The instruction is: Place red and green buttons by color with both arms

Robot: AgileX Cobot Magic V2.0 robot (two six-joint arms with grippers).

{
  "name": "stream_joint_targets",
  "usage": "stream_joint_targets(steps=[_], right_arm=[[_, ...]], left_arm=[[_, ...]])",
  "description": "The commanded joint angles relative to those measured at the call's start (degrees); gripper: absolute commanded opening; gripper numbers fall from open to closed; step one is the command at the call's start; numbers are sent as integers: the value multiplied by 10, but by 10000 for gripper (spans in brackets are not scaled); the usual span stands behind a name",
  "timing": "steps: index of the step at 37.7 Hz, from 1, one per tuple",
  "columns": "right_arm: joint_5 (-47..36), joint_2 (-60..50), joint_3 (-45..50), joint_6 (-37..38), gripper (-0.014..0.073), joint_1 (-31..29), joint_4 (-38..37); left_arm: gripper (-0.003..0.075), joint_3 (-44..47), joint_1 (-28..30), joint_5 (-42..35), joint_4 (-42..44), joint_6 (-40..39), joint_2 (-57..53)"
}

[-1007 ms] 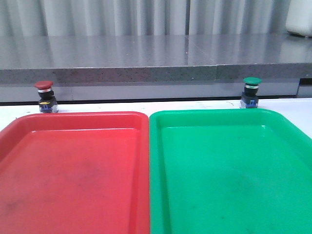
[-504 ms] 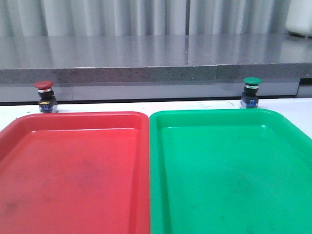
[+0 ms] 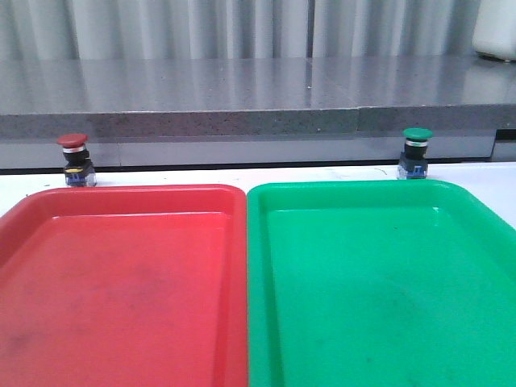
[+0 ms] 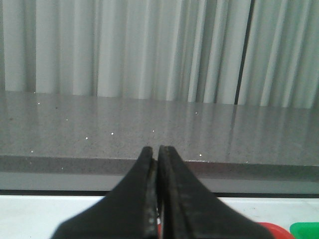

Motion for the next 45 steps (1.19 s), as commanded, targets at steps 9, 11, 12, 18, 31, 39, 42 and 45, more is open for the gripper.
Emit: stream_joint_targets(steps=[9,11,12,18,31,39,42,45], right_arm=[[100,165,-185,-8,-70,-5,-29],[121,190,-194,-8,-70,-5,-32],[123,200,-194,-8,-70,-5,-32],[164,255,-193,-8,-70,-5,-32],[164,323,-192,-8,15,-5,-32],[164,327,-192,-8,517,-5,-32],[164,327,-192,-8,526,-5,-32],[164,327,-192,-8,526,-5,-32]], left_arm=[[-20,-219,1,123,-7,0,159],[-20,-226,1,132,-7,0,182],[-20,-226,1,134,-7,0,191],[-20,-219,1,161,-7,0,243],[-16,-212,1,157,-6,0,304],[471,-212,1,133,-4,0,340],[562,-216,1,118,-4,6,368],[551,-233,1,115,-4,6,417]])
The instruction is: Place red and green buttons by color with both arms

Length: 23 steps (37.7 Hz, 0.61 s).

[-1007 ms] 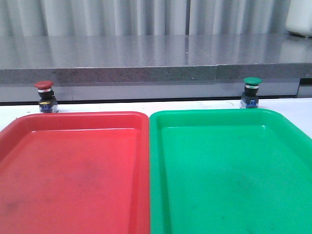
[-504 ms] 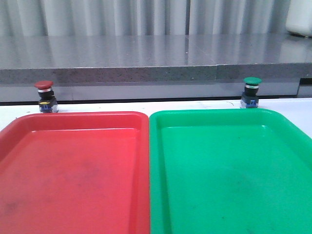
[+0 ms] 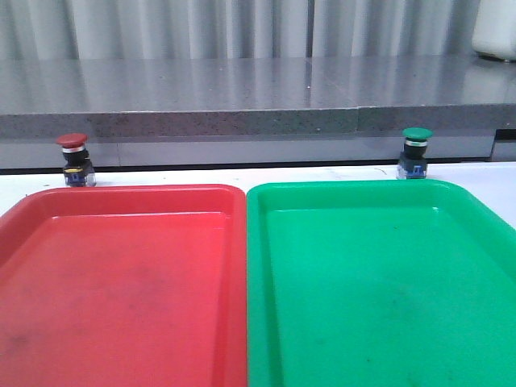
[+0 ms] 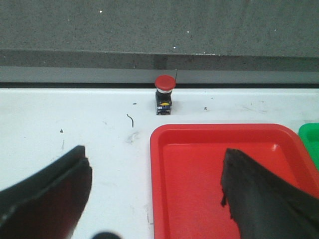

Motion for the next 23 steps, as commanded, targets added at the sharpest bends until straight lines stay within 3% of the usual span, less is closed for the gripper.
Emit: stream_joint_targets(steps=[1,9,23], right_arm=[[-38,3,-19,-5,526,-5,-7],[-38,3,-19,-5,526,-5,-7],[-38,3,-19,-5,526,-5,-7]], left_arm=[[549,-39,-1,-50,-4,2,53],[547,-136,-31,-48,-4,10,229],[589,-353,-32,-31,-4,12,541]])
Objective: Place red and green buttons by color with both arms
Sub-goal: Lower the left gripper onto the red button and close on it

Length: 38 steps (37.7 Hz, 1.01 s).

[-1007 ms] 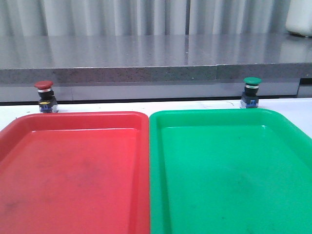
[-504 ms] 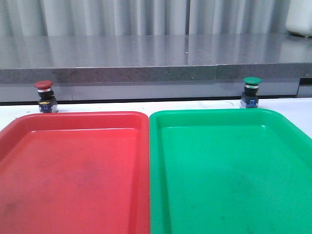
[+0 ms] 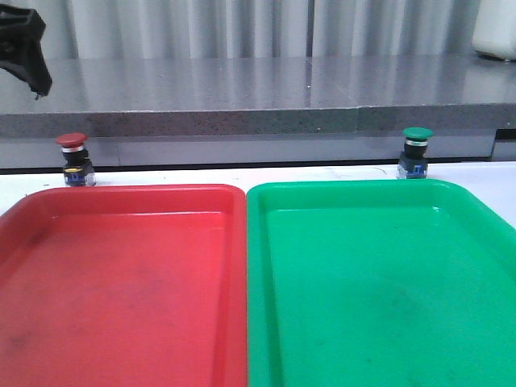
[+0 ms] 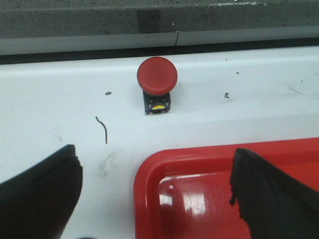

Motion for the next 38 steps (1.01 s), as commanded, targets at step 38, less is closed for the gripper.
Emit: stream_joint_targets(steps=[38], right_arm=[[-38,3,-19,-5,526,-5,-7]], left_arm=[[365,-249,-4,-35,-22,3,255]])
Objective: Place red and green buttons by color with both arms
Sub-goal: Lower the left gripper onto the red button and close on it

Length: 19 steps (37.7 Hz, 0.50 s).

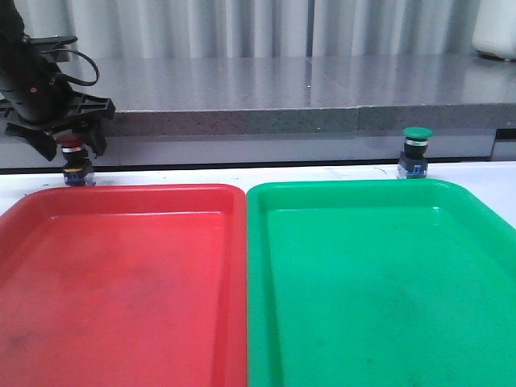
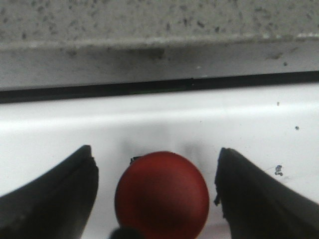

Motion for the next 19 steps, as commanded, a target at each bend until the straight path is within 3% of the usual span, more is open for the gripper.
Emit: stream_joint_targets(steps=[1,9,19], right_arm=[[-38,3,-19,-5,526,-5,-7],[-38,3,-19,-5,526,-5,-7],[-38,3,-19,-5,526,-5,-7]], left_arm=[[347,-19,-3,-33,-12,-1,-32],[227,-23,-3,-19,-16,-1,-33],[219,-25,-3,40,-16,-1,-94]])
